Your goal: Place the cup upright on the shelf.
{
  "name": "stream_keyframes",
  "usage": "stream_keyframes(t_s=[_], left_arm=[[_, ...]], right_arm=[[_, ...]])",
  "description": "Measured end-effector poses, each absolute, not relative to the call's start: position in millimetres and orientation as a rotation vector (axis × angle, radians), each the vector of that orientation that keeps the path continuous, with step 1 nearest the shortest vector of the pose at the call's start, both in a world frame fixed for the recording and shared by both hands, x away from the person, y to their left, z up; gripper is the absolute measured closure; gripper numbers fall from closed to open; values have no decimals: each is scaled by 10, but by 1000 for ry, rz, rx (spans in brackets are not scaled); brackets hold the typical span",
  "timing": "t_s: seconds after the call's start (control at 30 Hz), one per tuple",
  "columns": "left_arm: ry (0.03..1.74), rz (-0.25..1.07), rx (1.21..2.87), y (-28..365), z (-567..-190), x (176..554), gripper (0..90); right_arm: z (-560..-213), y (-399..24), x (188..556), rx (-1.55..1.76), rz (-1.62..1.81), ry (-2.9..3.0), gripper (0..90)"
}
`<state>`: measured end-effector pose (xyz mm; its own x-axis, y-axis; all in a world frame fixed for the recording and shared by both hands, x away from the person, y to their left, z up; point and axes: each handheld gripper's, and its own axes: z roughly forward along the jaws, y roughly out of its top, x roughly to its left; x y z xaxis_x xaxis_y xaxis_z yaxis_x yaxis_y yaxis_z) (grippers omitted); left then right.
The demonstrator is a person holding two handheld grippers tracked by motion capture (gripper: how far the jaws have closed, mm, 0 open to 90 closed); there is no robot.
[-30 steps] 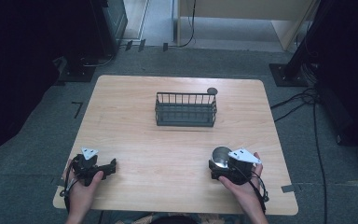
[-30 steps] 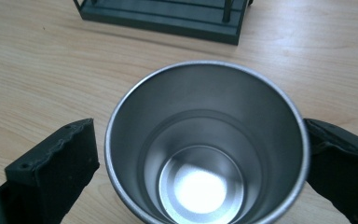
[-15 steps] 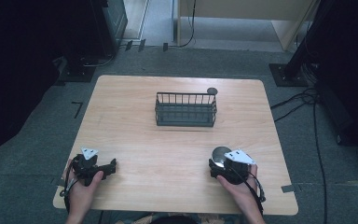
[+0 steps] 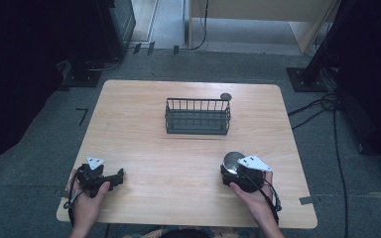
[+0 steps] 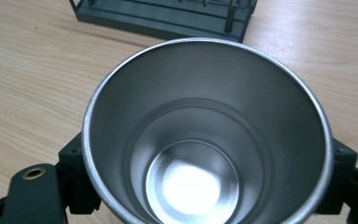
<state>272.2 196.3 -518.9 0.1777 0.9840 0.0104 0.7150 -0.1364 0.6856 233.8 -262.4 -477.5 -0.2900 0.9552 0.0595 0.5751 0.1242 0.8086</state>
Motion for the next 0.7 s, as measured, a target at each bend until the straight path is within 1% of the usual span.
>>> stream_keyframes(t_s=[0.7], left_arm=[[1594,645,1916,1963,-5189,2722,0]], right_arm=[[-4502,-2430,2575,1388,1077,1937,181]])
